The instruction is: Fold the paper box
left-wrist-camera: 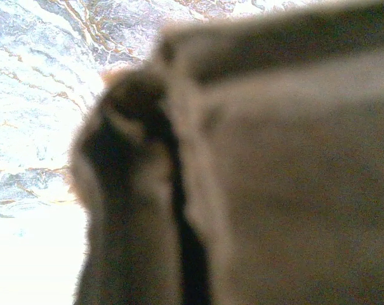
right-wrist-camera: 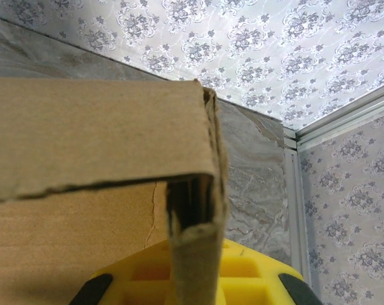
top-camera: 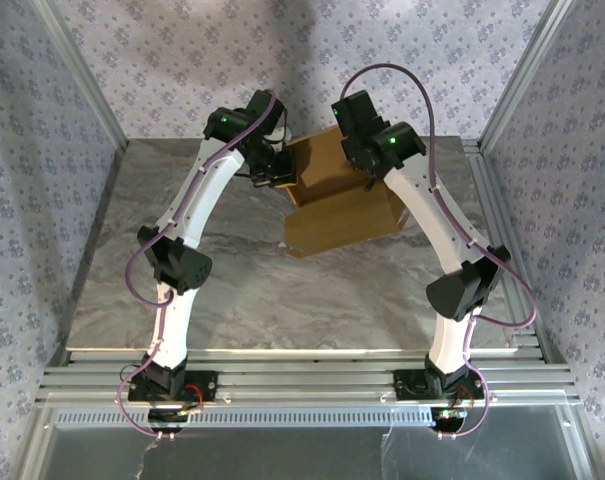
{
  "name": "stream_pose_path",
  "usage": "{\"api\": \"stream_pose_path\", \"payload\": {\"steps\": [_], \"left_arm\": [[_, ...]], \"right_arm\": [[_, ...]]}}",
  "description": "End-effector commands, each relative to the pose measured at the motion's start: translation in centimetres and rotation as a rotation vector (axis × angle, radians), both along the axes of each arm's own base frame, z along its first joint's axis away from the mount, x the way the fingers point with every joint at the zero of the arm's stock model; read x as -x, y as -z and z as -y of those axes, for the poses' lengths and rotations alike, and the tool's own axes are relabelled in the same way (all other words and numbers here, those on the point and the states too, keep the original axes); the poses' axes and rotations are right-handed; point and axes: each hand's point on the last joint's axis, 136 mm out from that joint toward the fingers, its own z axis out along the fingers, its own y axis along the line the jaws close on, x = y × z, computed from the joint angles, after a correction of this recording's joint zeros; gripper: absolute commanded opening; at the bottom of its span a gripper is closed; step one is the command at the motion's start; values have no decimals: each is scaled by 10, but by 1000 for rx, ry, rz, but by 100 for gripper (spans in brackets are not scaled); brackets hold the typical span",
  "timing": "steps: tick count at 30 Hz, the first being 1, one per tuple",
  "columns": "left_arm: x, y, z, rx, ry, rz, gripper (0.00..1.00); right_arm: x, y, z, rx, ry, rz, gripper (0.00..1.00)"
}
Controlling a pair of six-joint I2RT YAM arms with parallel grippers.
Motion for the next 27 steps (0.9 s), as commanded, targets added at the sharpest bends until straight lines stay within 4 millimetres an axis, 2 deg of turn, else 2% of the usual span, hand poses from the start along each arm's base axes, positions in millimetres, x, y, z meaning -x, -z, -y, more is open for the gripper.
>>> {"api": "stream_pose_path", "payload": {"steps": [1, 10, 17, 21, 27], "left_arm": [[6, 3, -13, -39, -22, -39, 0], [4, 8, -13, -48, -25, -47, 0], [3, 13, -21, -94, -35, -45, 0], [3, 21, -26, -141, -31, -50, 0], [2, 39, -32, -203, -25, -77, 0]], "right_arm": [[0, -16, 23, 64, 70, 38, 0], [7, -3, 18, 50, 88, 2, 0], [13, 0, 22, 50, 155, 2, 0], [21, 17, 24, 30, 226, -47, 0], [31, 43, 18, 14, 283, -108, 0]]}}
